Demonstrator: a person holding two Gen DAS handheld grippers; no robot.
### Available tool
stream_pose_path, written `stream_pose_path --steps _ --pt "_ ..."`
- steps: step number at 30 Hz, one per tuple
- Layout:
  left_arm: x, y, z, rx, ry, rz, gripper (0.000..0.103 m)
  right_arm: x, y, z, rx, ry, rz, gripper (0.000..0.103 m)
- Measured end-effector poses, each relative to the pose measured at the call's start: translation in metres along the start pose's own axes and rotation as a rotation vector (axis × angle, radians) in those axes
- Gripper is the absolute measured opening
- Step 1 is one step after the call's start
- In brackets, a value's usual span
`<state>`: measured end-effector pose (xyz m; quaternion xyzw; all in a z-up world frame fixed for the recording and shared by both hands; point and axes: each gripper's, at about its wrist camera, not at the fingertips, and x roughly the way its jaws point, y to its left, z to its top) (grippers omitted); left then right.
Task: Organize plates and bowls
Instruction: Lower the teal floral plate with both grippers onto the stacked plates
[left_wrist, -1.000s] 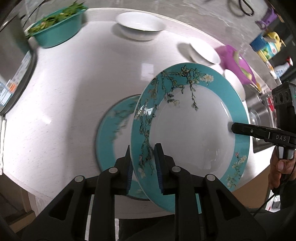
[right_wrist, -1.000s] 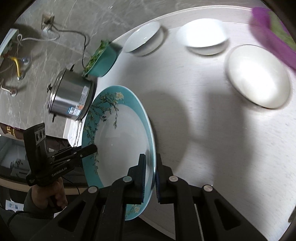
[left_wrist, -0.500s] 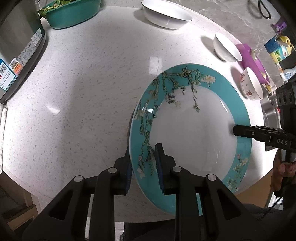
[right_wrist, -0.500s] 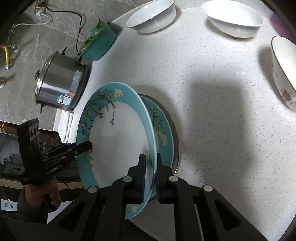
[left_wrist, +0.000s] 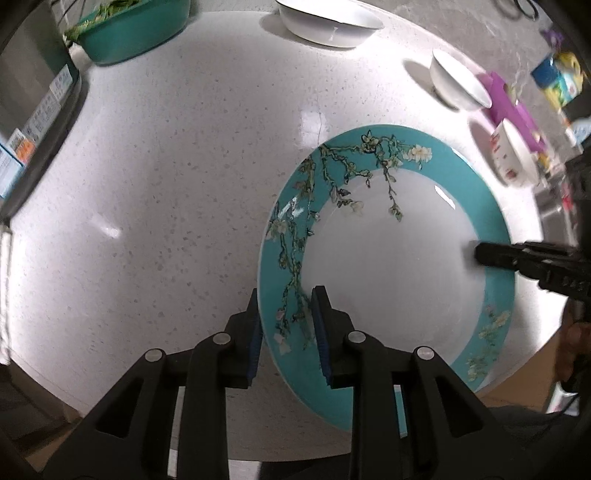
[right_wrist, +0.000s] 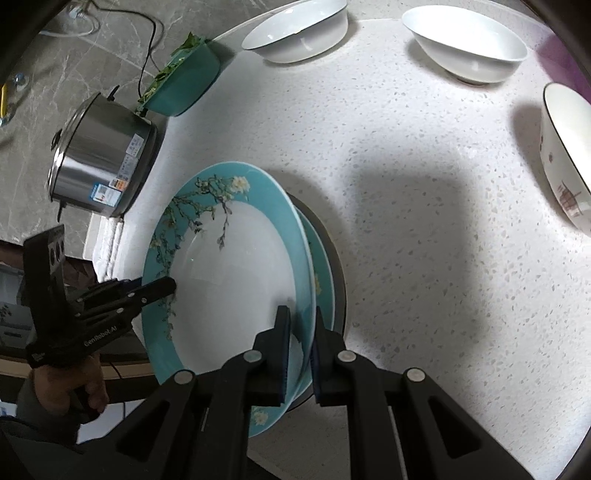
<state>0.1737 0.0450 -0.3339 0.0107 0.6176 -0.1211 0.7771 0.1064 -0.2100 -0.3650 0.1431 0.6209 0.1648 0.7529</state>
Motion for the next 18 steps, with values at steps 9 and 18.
stream_pose_path --steps 9,18 --pt "-0.001 -0.006 -0.006 0.024 -0.022 0.027 0.024 0.002 0.013 -0.003 -0.077 -0.025 -0.075 0.015" --pt "0.0 -0.01 -0.008 0.029 -0.035 0.056 0.026 0.004 0.033 -0.013 -0.169 -0.057 -0.183 0.024"
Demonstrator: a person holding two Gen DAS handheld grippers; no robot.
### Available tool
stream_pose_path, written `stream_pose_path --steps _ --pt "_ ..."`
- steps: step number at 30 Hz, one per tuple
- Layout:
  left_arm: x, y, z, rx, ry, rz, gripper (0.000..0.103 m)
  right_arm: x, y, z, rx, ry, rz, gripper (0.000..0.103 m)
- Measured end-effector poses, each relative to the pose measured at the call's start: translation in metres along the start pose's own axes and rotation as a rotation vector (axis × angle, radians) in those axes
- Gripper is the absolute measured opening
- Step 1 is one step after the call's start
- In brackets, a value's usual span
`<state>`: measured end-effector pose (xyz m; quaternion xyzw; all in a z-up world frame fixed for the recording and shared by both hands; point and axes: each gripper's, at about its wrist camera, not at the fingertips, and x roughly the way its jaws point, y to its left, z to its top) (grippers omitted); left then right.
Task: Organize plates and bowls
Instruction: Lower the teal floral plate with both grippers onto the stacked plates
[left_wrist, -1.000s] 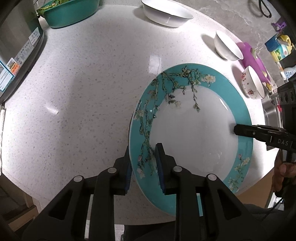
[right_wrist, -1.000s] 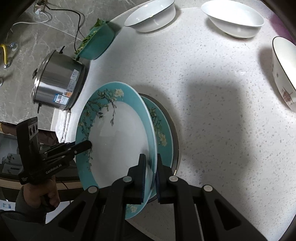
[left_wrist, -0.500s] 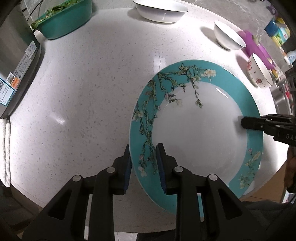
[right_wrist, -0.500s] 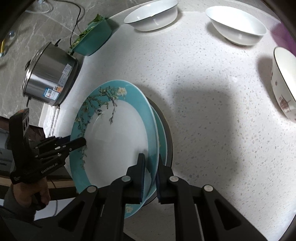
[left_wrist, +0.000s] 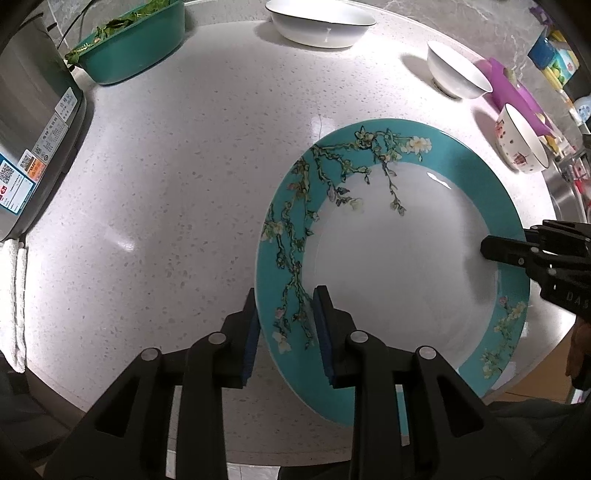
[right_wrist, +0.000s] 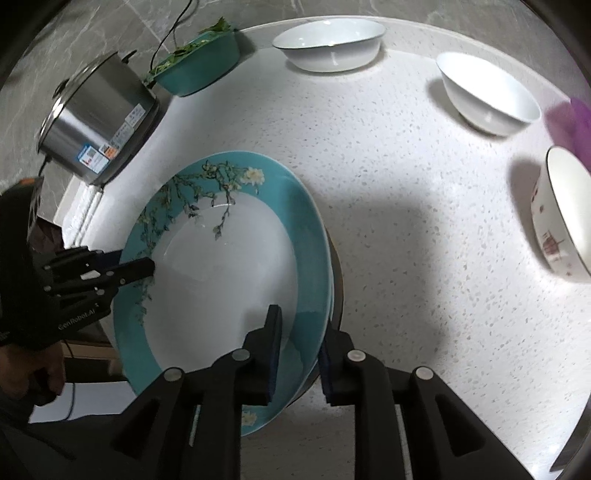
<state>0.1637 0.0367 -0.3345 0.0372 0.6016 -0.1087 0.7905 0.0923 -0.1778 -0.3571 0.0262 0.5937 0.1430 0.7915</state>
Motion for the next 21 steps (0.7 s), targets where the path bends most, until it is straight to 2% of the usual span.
stream_pose_path --steps 3,11,14,21 --pt "0.001 -0.002 0.0 0.001 -0.005 0.012 0.03 0.0 0.009 -0.002 -0.029 -0.011 -0.039 0.03" --pt "0.003 -0.002 0.004 0.01 -0.012 0.003 0.035 0.0 0.017 -0.004 -0.049 -0.037 -0.097 0.032" --pt "0.004 -0.004 0.005 0.03 -0.013 -0.004 0.036 0.0 0.019 -0.004 -0.046 -0.037 -0.137 0.037" --pt "0.005 -0.003 0.009 0.044 -0.011 -0.021 0.038 -0.001 0.014 -0.006 -0.004 -0.046 -0.116 0.039"
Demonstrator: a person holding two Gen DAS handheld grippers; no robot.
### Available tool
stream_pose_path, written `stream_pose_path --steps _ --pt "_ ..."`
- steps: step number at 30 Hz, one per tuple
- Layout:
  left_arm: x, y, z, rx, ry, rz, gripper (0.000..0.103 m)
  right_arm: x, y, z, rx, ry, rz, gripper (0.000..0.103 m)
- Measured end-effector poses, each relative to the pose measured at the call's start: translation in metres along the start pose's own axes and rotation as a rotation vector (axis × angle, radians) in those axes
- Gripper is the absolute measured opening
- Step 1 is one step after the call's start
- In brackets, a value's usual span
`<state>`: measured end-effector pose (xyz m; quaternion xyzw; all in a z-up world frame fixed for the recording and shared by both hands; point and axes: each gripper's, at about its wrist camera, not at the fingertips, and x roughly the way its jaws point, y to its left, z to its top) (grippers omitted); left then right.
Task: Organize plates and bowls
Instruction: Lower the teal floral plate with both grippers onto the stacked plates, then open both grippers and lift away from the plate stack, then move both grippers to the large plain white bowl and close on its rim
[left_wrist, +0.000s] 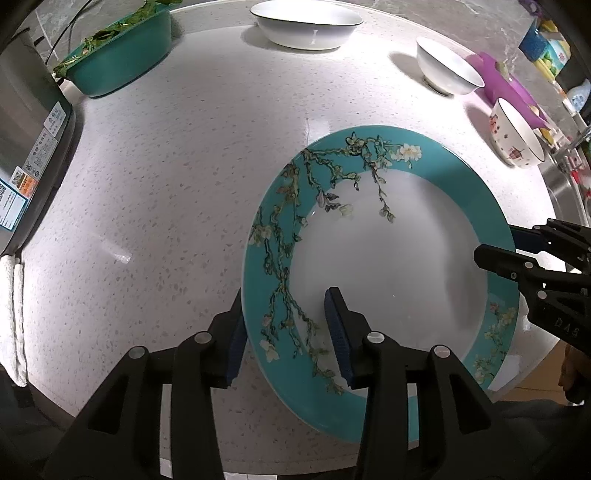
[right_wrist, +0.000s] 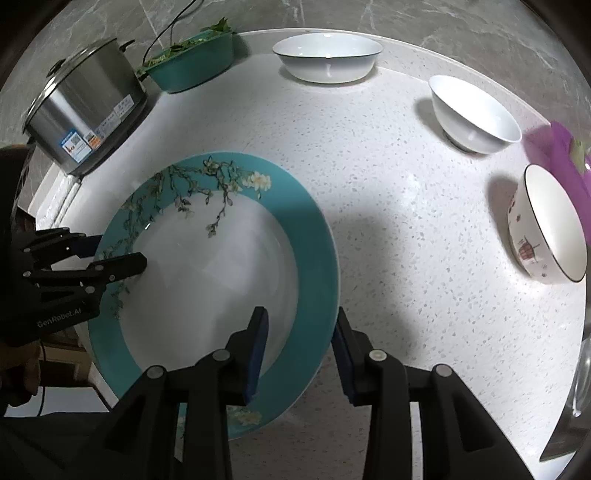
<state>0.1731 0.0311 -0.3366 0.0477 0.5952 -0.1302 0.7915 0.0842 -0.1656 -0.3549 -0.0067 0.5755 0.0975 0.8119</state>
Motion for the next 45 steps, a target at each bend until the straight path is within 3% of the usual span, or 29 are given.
stream_pose_path --steps 2,3,5,9,11,14,15,16,19,23,26,30,31,33,35,41,45 --pt "-0.002 0.001 0.0 0.001 -0.003 -0.01 0.041 -0.001 -0.001 -0.001 0.014 -0.005 0.012 0.043" --pt "-0.003 0.002 0.001 0.003 -0.006 -0.013 0.045 -0.003 -0.002 0.0 0.026 -0.011 0.017 0.051" --pt "-0.011 0.006 0.003 -0.002 -0.024 -0.016 0.067 -0.007 -0.005 0.002 0.045 -0.025 0.021 0.062" --pt "-0.037 0.028 0.019 -0.04 -0.075 -0.041 0.082 -0.025 -0.019 0.01 0.105 -0.053 0.019 0.074" --pt "-0.046 0.039 0.034 -0.049 -0.094 -0.068 0.098 -0.037 -0.03 0.022 0.158 -0.069 0.051 0.083" --pt "-0.062 0.054 0.07 -0.029 -0.153 -0.096 0.103 -0.059 -0.042 0.051 0.202 -0.121 0.123 0.09" --pt "-0.066 0.058 0.086 -0.02 -0.182 -0.111 0.103 -0.067 -0.045 0.063 0.211 -0.152 0.156 0.101" --pt "-0.069 0.061 0.102 -0.012 -0.191 -0.121 0.103 -0.073 -0.048 0.076 0.221 -0.178 0.189 0.103" --pt "-0.073 0.065 0.148 0.038 -0.251 -0.114 0.103 -0.081 -0.056 0.118 0.235 -0.195 0.221 0.103" --pt "-0.062 0.064 0.209 0.091 -0.302 -0.063 0.103 -0.081 -0.067 0.176 0.23 -0.214 0.167 0.103" --pt "-0.044 0.066 0.251 0.068 -0.289 -0.055 0.103 -0.069 -0.08 0.213 0.259 -0.201 0.173 0.103" --pt "-0.009 0.071 0.305 -0.003 -0.205 -0.025 0.103 -0.029 -0.099 0.264 0.273 -0.122 0.159 0.103" --pt "-0.001 0.072 0.313 -0.021 -0.182 -0.017 0.103 -0.021 -0.101 0.27 0.281 -0.112 0.154 0.102" --pt "0.014 0.074 0.326 -0.047 -0.149 0.0 0.103 -0.001 -0.112 0.282 0.318 -0.083 0.15 0.087" --pt "0.027 0.075 0.338 -0.053 -0.14 0.03 0.101 0.018 -0.12 0.289 0.349 -0.052 0.159 0.081" --pt "0.064 0.073 0.358 -0.073 -0.087 0.026 0.101 0.056 -0.136 0.291 0.403 0.011 0.14 0.079" --pt "0.089 0.075 0.365 -0.068 -0.062 0.027 0.101 0.067 -0.134 0.292 0.385 0.033 0.124 0.069"
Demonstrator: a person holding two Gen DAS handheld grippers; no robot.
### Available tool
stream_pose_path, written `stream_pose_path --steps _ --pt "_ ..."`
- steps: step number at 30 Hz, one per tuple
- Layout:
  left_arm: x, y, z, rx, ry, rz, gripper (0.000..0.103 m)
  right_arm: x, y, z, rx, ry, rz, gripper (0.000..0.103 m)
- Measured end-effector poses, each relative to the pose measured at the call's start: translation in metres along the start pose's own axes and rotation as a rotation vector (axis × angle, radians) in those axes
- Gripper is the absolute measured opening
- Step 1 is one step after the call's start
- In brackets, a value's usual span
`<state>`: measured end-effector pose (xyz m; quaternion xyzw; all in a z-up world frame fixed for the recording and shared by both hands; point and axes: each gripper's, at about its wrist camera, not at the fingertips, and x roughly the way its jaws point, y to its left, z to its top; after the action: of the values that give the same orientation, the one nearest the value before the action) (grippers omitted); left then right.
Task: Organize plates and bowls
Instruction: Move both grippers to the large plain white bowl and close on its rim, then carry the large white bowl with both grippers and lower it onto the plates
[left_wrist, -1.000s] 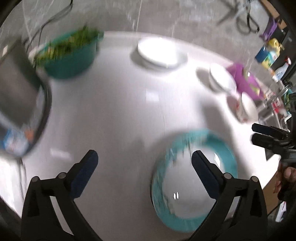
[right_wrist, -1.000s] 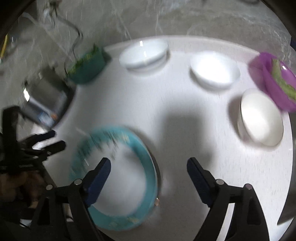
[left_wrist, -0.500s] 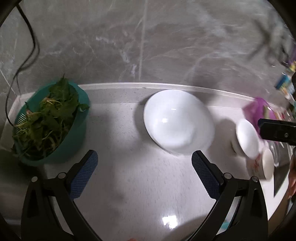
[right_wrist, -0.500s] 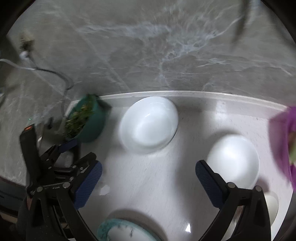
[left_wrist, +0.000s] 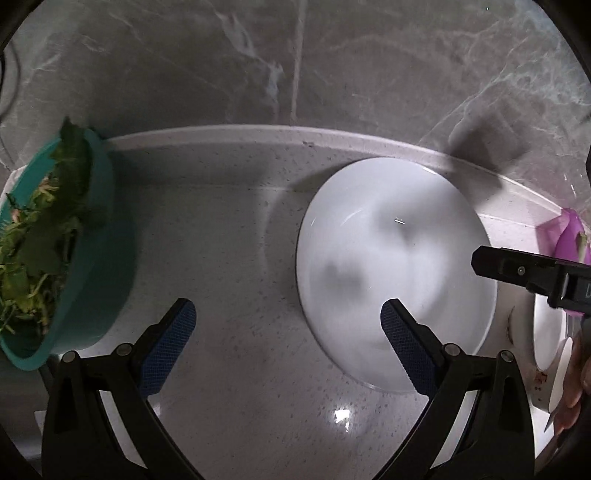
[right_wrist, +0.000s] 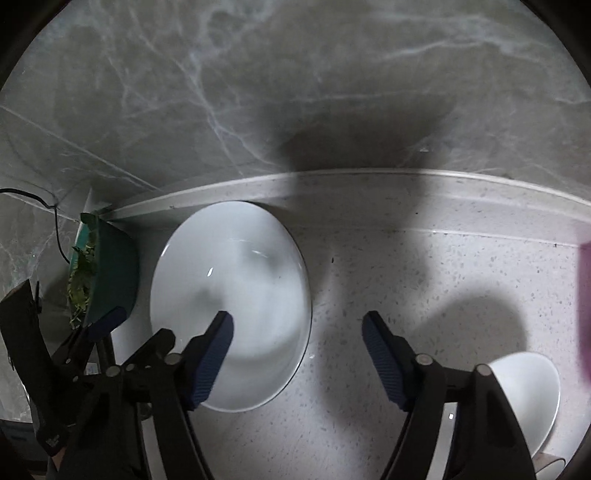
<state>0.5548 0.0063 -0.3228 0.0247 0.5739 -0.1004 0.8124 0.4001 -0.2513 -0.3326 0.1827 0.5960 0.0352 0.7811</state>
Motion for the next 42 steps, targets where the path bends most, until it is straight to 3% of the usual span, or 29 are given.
stream_pose_path --steps 5,6,7,8,9,10,13,17,29,42 --pt "0.018 0.003 0.009 -0.01 0.013 -0.007 0.098 0.013 0.002 0.013 0.003 0.02 -0.027 0.066" --pt "0.021 0.004 0.011 -0.011 0.016 -0.013 0.095 0.016 0.003 0.013 -0.005 0.024 -0.033 0.059" --pt "0.023 0.003 0.008 -0.009 0.022 -0.016 0.084 0.02 0.004 0.013 -0.015 0.036 -0.039 0.053" --pt "0.026 0.004 0.009 -0.01 0.028 -0.016 0.067 0.023 0.004 0.013 -0.016 0.052 -0.039 0.041" --pt "0.029 0.006 0.009 -0.014 0.032 -0.017 0.057 0.028 0.004 0.012 -0.014 0.07 -0.034 0.029" --pt "0.033 0.008 0.01 -0.02 0.041 -0.028 0.039 0.031 0.003 0.011 -0.012 0.084 -0.032 0.025" --pt "0.039 0.009 0.013 -0.017 0.041 -0.057 0.03 0.037 0.002 0.01 -0.016 0.102 -0.025 0.014" --pt "0.043 0.004 0.011 0.002 0.047 -0.083 0.012 0.038 0.001 0.008 -0.029 0.104 -0.022 0.012" --pt "0.024 -0.004 0.0 0.017 0.021 -0.067 0.012 0.034 0.03 -0.012 -0.095 0.088 -0.031 0.012" --pt "-0.009 0.034 -0.074 -0.017 0.014 -0.047 0.012 0.012 0.094 -0.1 -0.214 0.093 -0.002 0.015"
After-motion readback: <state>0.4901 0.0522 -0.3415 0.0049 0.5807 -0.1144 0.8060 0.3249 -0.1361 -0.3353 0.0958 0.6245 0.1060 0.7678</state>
